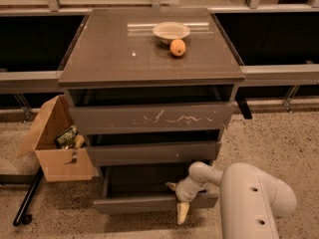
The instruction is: Open bottom drawer
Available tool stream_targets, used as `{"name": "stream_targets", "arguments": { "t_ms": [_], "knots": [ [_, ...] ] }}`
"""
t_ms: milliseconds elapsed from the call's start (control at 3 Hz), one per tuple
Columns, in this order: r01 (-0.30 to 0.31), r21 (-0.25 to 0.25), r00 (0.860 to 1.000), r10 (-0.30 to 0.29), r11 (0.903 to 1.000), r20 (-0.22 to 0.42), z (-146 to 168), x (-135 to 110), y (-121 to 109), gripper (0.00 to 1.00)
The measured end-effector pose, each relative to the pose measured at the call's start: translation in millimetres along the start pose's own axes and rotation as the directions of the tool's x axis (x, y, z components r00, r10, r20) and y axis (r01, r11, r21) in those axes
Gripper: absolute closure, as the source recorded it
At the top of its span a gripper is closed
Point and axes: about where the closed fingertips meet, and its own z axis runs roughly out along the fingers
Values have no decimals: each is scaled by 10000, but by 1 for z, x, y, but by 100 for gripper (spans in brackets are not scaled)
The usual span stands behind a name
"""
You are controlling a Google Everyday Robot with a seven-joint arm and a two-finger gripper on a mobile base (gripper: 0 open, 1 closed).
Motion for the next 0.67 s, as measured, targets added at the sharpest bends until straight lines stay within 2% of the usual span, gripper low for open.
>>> {"name": "stream_targets", "arguments": {
  "t_ms": [333, 667],
  "knots": [
    [-191, -583, 9979, 154, 9981, -632, -6, 3, 37, 3],
    [-114, -931, 9949, 20, 9956, -1008, -10, -7, 73, 25]
  ]
}}
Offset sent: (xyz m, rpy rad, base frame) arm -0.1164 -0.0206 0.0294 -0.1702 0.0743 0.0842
